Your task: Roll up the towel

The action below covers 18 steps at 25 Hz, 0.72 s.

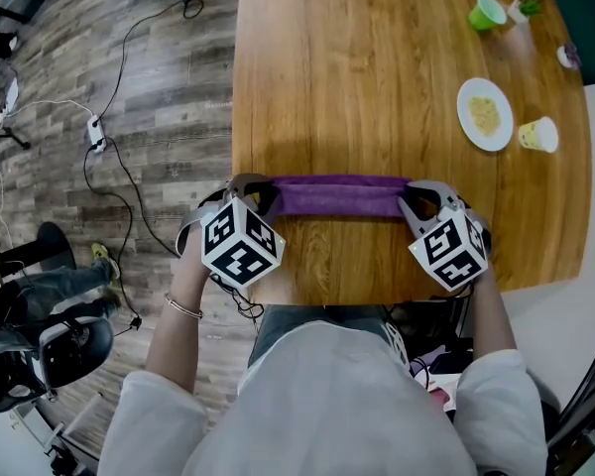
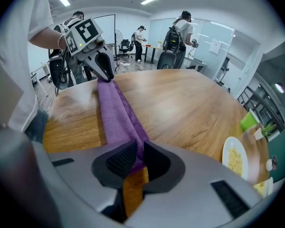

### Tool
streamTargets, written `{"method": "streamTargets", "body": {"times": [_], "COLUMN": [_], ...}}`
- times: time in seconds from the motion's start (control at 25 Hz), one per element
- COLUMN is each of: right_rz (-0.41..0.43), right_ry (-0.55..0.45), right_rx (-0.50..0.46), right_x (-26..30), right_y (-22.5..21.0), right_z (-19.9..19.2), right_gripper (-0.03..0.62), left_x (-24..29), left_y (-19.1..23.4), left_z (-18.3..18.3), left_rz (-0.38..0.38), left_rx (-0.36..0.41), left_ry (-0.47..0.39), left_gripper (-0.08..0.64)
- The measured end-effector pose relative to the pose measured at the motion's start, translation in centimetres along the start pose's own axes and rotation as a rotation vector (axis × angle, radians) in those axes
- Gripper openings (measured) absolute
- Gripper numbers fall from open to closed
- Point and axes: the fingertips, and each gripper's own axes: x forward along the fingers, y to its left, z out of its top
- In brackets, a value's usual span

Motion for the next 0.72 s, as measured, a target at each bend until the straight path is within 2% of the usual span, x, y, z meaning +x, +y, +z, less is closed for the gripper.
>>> {"method": "streamTargets", "body": {"times": [0.24, 0.4, 0.6, 0.72], "right_rz": [-0.041, -0.085, -0.187, -0.295], "right_ry": [-0.029, -0.114, -0.294, -0.421], "right_rx": [0.037, 0.146, 0.324, 0.416], "right_x": [-0.8, -2.6, -8.3, -11.8], "right_y": [-0.2, -0.9, -2.9, -5.3], "right_z": [0.5, 1.8, 4.5, 6.0], "right_gripper": [0.052, 0.055, 0.042, 0.021], "left_x": [-1.2, -3.5, -9.5, -13.0], "left_y": [0.4, 0.8, 1.7, 4.1], "left_z": [-0.6, -0.2, 2.8, 4.9], "left_rz": [-0.011, -0.018, -0.017, 0.057], "left_rx": [-0.099, -0.2, -0.348, -0.409], "left_ry": [-0.055, -0.138, -0.361, -0.514], "left_gripper": [0.071, 0.077, 0.075, 0.07]}}
